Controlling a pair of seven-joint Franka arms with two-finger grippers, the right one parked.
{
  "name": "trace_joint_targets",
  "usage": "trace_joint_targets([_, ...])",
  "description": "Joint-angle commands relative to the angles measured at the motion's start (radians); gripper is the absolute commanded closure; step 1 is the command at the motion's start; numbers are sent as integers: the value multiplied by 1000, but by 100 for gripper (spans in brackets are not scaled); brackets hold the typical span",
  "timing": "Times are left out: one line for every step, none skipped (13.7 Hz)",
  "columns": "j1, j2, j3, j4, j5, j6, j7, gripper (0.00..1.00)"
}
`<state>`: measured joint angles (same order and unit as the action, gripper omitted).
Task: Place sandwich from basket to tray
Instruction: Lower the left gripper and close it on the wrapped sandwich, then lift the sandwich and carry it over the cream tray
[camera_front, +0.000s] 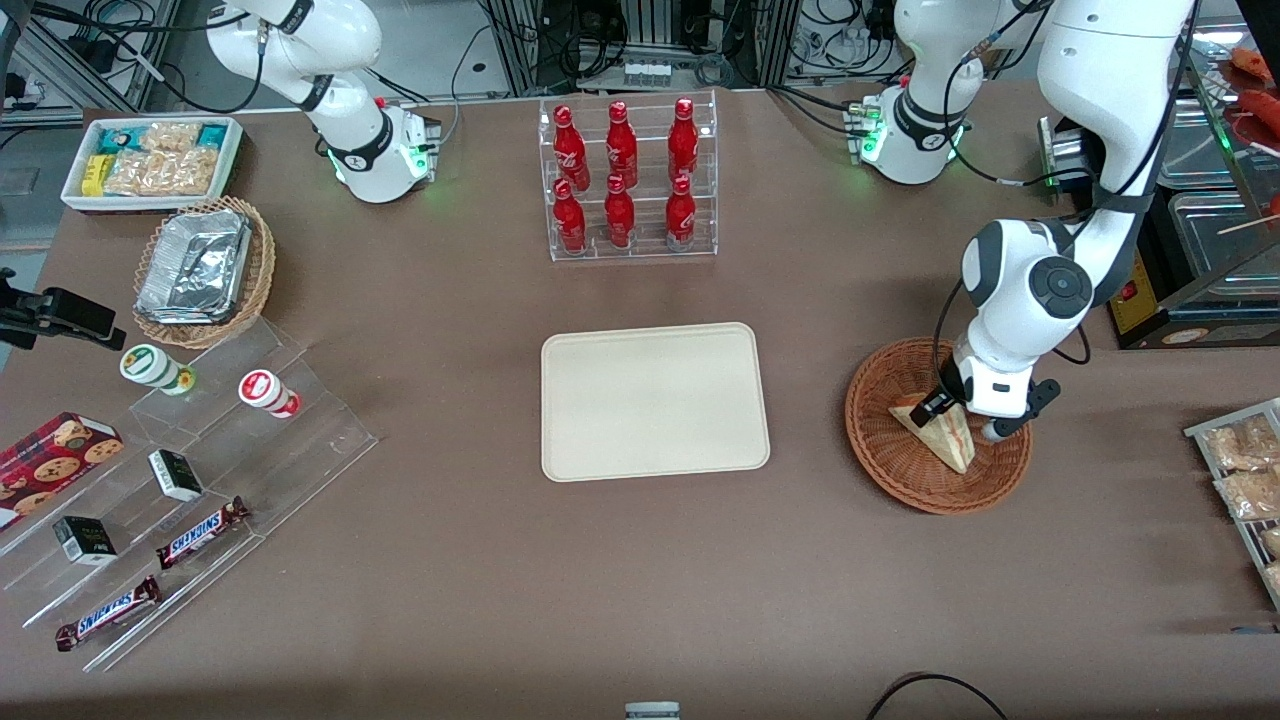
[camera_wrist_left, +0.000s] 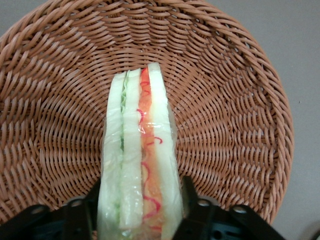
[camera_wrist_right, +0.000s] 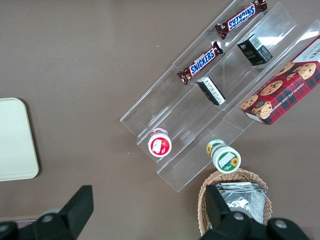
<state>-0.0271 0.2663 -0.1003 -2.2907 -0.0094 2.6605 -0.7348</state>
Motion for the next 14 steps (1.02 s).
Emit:
trace_joint_targets([0,-13,4,11,19,6,-14,100])
trace_joint_targets([0,-39,4,13,19,-7,-14,100])
trace_joint_targets([0,-77,2,14,25,-46,-12,100])
trace_joint_targets([0,-113,-1,37,49,-115,-12,100])
trace_joint_targets([-5,-140,-4,81,86,-222,-14,100])
trace_joint_targets([-10,-156,-25,150,104,-340,-12,100])
trace_joint_targets([-20,-156,-62,230,109,-447,-12,100])
trace_joint_targets([-28,-147,-94,305,106,-527,-18,100])
trace_joint_targets([-54,-133,-131,366,106,-578,-20,100])
trace_joint_targets([-88,-112,-153,414,105,-608,-27,100])
trace_joint_targets([-141,-93,-166,440,105,-614,-43,100])
trace_joint_targets([-201,-73,-168,459,106,-607,-73,100])
trace_joint_targets([-261,-44,-168,480,111,-597,-84,100])
trace_joint_targets([-317,3,-167,526,114,-593,-87,100])
